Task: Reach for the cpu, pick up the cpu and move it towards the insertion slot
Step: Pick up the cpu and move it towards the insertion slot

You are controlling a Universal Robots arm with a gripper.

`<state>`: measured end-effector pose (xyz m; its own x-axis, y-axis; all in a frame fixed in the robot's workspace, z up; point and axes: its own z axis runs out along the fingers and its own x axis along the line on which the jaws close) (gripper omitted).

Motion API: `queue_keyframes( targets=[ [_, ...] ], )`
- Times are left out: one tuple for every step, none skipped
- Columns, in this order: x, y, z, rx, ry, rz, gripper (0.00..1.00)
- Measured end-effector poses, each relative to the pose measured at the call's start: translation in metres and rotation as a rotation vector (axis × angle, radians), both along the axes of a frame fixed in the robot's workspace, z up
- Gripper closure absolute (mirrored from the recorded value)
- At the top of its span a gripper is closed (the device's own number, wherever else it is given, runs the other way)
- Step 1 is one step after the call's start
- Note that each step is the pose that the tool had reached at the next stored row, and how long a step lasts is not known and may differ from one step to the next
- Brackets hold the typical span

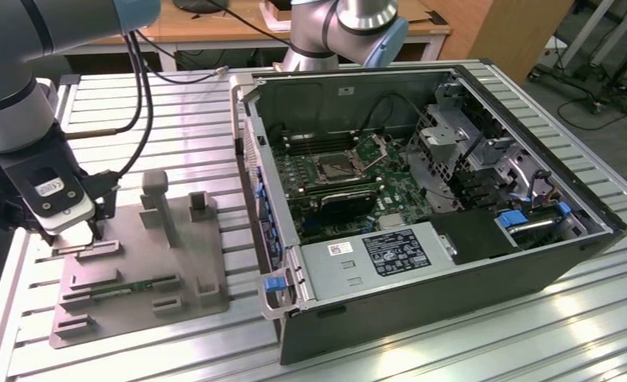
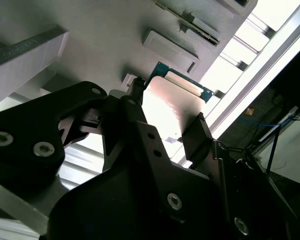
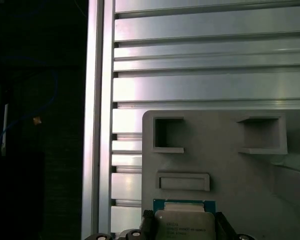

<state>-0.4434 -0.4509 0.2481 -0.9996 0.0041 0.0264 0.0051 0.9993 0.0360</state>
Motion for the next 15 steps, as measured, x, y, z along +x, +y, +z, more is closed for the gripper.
queue_keyframes(
  targets=[
    [0.0,0.0,0.0006,0.0,-0.0001,0.0,0.45],
    [0.0,0.0,0.001,0.0002,-0.0002,0.0,0.45],
    [0.0,0.0,0.0016,0.0001,-0.0002,0.001,0.45],
    [0.0,0.0,0.002,0.0002,-0.0003,0.001,0.45],
    [0.0,0.0,0.0024,0.0002,-0.0003,0.001,0.45],
    [0.0,0.0,0.0027,0.0002,-0.0004,0.001,0.45],
    [0.0,0.0,0.0031,0.0002,-0.0004,0.001,0.45],
    [0.0,0.0,0.0034,0.0002,-0.0003,0.001,0.45],
    [0.0,0.0,0.0037,0.0002,-0.0003,0.001,0.45],
    [0.0,0.0,0.004,0.0002,-0.0003,0.001,0.45],
    [0.0,0.0,0.0044,0.0001,-0.0002,0.001,0.45],
    [0.0,0.0,0.0046,0.0002,-0.0003,0.002,0.45],
    [0.0,0.0,0.0049,0.0002,-0.0003,0.002,0.45],
    [0.0,0.0,0.0053,0.0001,-0.0002,0.002,0.45],
    [0.0,0.0,0.0057,0.0001,-0.0002,0.002,0.45]
  ],
)
